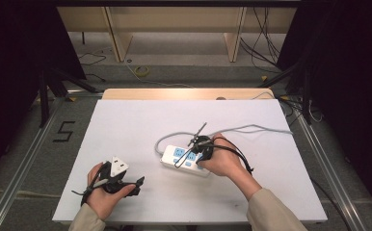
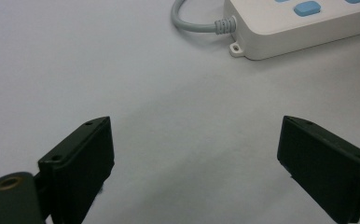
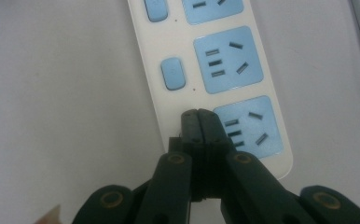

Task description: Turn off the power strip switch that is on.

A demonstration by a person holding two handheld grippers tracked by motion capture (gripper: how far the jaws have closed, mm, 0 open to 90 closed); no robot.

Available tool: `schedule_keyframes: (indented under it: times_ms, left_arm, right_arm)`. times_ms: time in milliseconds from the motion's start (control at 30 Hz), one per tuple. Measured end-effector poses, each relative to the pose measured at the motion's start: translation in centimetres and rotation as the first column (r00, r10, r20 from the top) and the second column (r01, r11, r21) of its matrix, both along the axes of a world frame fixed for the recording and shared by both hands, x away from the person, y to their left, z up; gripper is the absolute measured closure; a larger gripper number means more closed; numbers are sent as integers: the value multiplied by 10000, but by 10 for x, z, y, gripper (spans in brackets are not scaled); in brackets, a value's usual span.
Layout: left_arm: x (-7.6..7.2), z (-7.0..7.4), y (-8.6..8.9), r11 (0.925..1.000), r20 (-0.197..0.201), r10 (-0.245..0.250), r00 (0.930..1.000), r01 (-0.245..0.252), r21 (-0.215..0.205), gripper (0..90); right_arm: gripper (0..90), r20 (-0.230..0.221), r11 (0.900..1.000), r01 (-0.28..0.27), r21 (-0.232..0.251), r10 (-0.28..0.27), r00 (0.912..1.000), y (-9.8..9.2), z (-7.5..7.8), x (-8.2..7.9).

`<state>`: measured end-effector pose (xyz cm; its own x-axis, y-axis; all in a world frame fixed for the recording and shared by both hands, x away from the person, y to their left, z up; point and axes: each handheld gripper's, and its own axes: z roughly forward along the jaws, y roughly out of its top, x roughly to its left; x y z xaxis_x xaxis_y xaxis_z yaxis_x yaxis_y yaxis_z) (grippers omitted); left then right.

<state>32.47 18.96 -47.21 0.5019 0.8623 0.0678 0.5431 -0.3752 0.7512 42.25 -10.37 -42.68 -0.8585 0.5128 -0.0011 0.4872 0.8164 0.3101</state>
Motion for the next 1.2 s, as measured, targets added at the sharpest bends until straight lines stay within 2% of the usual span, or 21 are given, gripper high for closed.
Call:
schedule_keyframes:
  times_ms: [233, 633, 1000, 1200]
  left_arm:
    - [-1, 1, 0, 10000, 29, 9, 10000, -9, 14, 103]
    - [-1, 1, -1, 10000, 9, 4, 10000, -4, 20, 103]
    - [-1, 1, -1, 10000, 25, 4, 10000, -5, 35, 103]
    - [-1, 1, -1, 10000, 3, -4, 10000, 4, 45, 103]
  right_arm:
    - [900, -11, 9998, -164, -62, 164, 9999, 3, -4, -1]
    - [900, 63, 9998, -15, -177, 16, 10000, 3, -4, -1]
    - [900, 326, 9991, -110, -407, 123, 9994, 6, -4, -5]
    - [900, 332, 9994, -42, -331, 53, 9994, 6, -6, -6]
